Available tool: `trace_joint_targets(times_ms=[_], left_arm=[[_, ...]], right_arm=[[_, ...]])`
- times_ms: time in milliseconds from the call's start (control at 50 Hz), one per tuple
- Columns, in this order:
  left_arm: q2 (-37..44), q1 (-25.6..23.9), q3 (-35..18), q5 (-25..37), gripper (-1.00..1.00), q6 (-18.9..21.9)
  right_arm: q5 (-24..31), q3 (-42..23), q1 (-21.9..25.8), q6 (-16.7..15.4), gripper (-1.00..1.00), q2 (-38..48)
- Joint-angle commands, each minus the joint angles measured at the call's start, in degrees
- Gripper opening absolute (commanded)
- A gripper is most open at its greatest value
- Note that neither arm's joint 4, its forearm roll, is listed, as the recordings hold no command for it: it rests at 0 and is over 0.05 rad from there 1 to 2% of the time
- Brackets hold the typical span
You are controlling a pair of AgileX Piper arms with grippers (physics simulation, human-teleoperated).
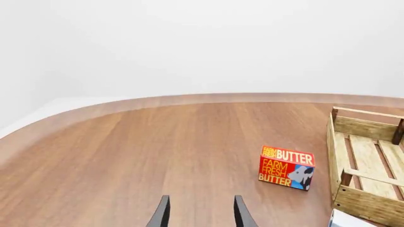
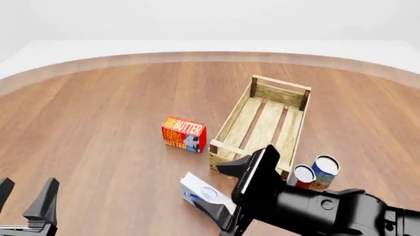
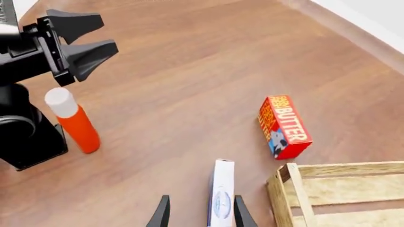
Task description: Pick up the ketchup, and put it in the wooden tray.
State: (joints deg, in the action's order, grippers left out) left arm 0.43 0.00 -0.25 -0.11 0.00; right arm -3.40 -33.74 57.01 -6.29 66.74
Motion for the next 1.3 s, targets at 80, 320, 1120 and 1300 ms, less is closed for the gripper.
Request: trace_joint_targets(times_ms=[80, 320, 1120, 1300], left_arm=[[-0.01, 0.00, 0.00, 0.00, 1.00, 0.00], [-0.01, 0.01, 0.00, 0.00, 1.00, -0.02], [-0.08, 0.07, 0.03, 0.05, 1.00, 0.01], [-0.10, 0.07, 0.02, 0.08, 1.00, 0.00]], right_arm=[[-3.28, -6.15, 5.65, -1.85, 1.00, 9.82], [-3.32, -11.34, 8.53, -3.64, 1.00, 15.70], [-4.51, -26.61, 19.24, -4.13, 1.00, 33.90], [-4.80, -27.85, 20.83, -3.12, 1.00, 35.79]])
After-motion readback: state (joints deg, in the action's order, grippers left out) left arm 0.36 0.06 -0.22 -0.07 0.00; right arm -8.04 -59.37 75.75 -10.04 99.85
